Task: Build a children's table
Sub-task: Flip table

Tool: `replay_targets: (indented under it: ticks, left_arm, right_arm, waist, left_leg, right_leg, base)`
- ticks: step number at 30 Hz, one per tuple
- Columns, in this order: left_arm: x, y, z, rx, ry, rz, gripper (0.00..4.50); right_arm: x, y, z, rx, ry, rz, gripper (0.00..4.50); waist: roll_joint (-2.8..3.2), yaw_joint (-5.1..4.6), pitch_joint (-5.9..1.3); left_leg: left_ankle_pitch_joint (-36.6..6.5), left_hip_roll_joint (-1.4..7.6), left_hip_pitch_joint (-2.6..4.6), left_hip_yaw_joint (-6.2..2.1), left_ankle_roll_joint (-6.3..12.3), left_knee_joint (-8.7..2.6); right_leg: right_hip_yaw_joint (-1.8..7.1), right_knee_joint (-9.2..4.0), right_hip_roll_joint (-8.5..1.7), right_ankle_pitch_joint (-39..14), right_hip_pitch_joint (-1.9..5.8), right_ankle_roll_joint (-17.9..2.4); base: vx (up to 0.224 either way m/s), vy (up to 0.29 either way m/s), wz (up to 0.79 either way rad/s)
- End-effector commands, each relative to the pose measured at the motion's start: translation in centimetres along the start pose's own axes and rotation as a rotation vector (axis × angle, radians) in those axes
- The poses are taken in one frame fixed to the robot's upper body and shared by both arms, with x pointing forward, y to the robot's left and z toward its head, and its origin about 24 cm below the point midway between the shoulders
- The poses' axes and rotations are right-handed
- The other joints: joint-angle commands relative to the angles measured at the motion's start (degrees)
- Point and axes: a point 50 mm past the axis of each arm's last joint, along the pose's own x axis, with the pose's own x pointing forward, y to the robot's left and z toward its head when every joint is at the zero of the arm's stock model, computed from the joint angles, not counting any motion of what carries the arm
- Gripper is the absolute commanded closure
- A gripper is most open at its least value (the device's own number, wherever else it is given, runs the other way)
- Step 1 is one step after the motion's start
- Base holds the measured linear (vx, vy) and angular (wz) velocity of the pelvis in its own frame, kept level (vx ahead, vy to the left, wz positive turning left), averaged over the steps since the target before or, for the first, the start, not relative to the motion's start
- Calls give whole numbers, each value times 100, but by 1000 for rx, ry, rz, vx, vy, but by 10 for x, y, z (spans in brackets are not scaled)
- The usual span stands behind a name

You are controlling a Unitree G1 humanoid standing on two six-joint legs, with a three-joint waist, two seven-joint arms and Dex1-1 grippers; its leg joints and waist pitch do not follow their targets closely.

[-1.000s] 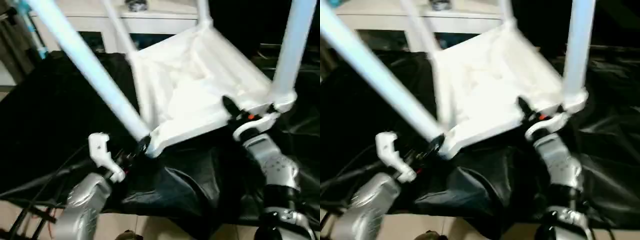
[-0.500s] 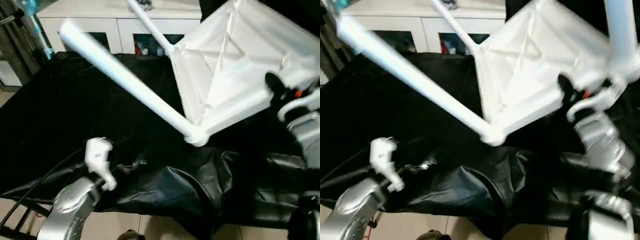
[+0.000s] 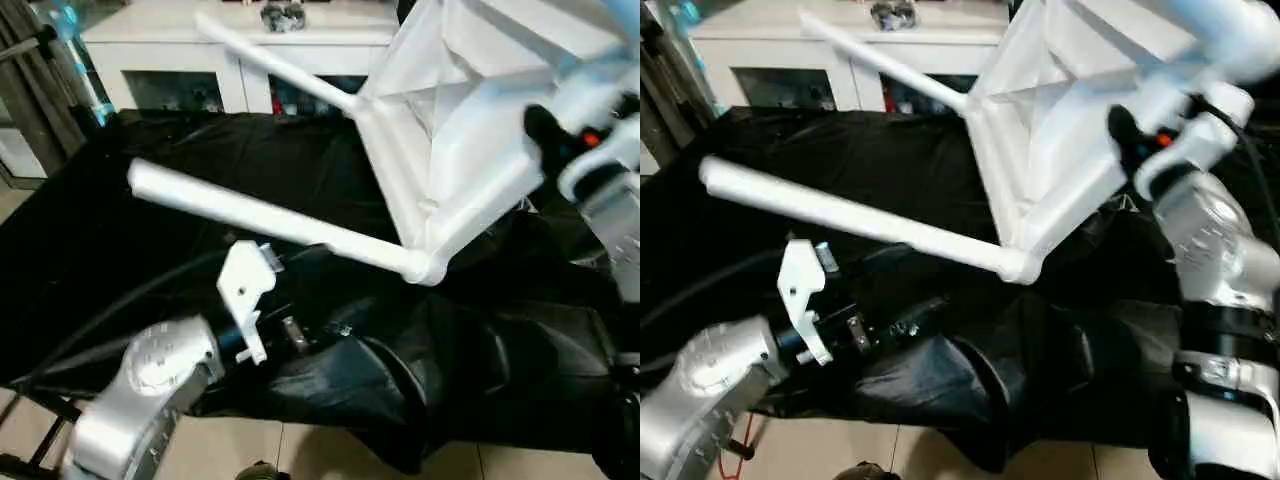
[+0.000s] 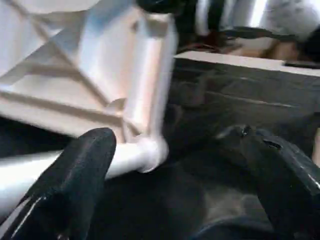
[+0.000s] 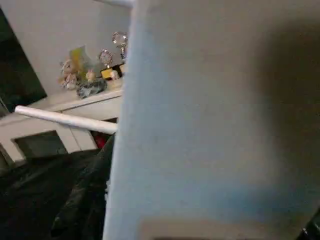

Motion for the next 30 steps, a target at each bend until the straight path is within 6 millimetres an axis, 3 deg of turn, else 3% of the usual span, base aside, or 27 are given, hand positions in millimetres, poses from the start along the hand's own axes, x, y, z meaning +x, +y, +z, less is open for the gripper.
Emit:
replay_targets:
  ticks: [1,7,9,11,13,18,21,22,25,26,28,30]
  left_arm:
    - [2,4,5,26,7,17,0]
    - [12,36,22,121,14,188,0]
    - [15,43,32,151,-6,219,0]
    - [17,48,41,173,-25,242,0]
    - [21,51,53,228,-50,237,0]
    - [27,51,68,306,-72,219,0]
    - [29,51,73,325,-84,213,0]
    - [29,50,75,356,-78,195,0]
    - [29,50,77,384,-68,184,0]
    - [29,49,77,392,-66,175,0]
    - [27,42,78,406,-63,91,0]
    - [26,30,79,464,-63,-13,0]
  right_arm:
    - [-2,-9,5,-125,24,-97,249]
    - [-1,3,-2,-206,63,-82,249]
    - [-1,9,-5,-252,77,-86,249]
    - [-1,14,-7,-288,84,-92,249]
    - [0,24,-12,-334,98,-101,249]
    - [-2,47,-17,-392,83,-132,249]
    - [-5,60,-24,-397,73,-146,249]
    - [-9,66,-31,-405,77,-146,249]
    - [-12,71,-37,-414,82,-147,249]
    - [-13,72,-40,-416,86,-143,195]
    - [-16,77,-47,-437,98,-119,181]
    - [-19,80,-54,-449,109,-100,181]
  waist:
    - [-133,-44,-273]
    - [-126,-45,-298]
    - [-130,-45,-319]
    - [-103,-47,-331]
    - [-119,-39,-331]
    - [-94,-46,-328]
    - [-90,-48,-320]
    - [-110,-52,-319]
    - [-92,-45,-327]
    - [-97,-53,-330]
    - [-125,-61,-332]
    - [-109,-55,-331]
  left_leg:
    - [-1481,287,195,-144,-265,-480]
    - [-1499,278,203,-157,-410,-489]
    - [-1293,277,142,-179,-373,-496]
    - [-1162,264,139,-172,-366,-481]
    - [-1088,265,127,-171,-326,-477]
    - [-1183,271,146,-176,-396,-496]
    - [-1435,274,166,-189,-556,-527]
    - [-1493,277,166,-197,-596,-536]
    - [-1456,277,166,-205,-667,-549]
    - [-1460,278,161,-212,-709,-559]
    - [-1524,279,179,-209,-760,-563]
    - [-1523,276,154,-225,-807,-584]
  right_leg:
    - [255,-600,-291,-1892,81,-824]
    - [267,-590,-266,-1736,66,-667]
    - [257,-548,-277,-1399,121,-697]
    - [259,-528,-262,-1159,113,-738]
    - [261,-520,-267,-1063,126,-766]
    - [268,-527,-264,-1207,98,-700]
    - [274,-528,-260,-1344,72,-608]
    - [277,-530,-261,-1340,73,-563]
    - [283,-518,-252,-1134,63,-461]
    - [281,-502,-252,-1043,72,-444]
    - [280,-497,-246,-960,70,-433]
    - [282,-494,-257,-928,81,-398]
  base:
    - [-58,-12,7]
    - [0,0,0]
    - [0,0,0]
    - [0,0,0]
    - [0,0,0]
    - [0,0,0]
    - [0,0,0]
    - [0,0,0]
    - [0,0,0]
    - [0,0,0]
    - [0,0,0]
    - [0,0,0]
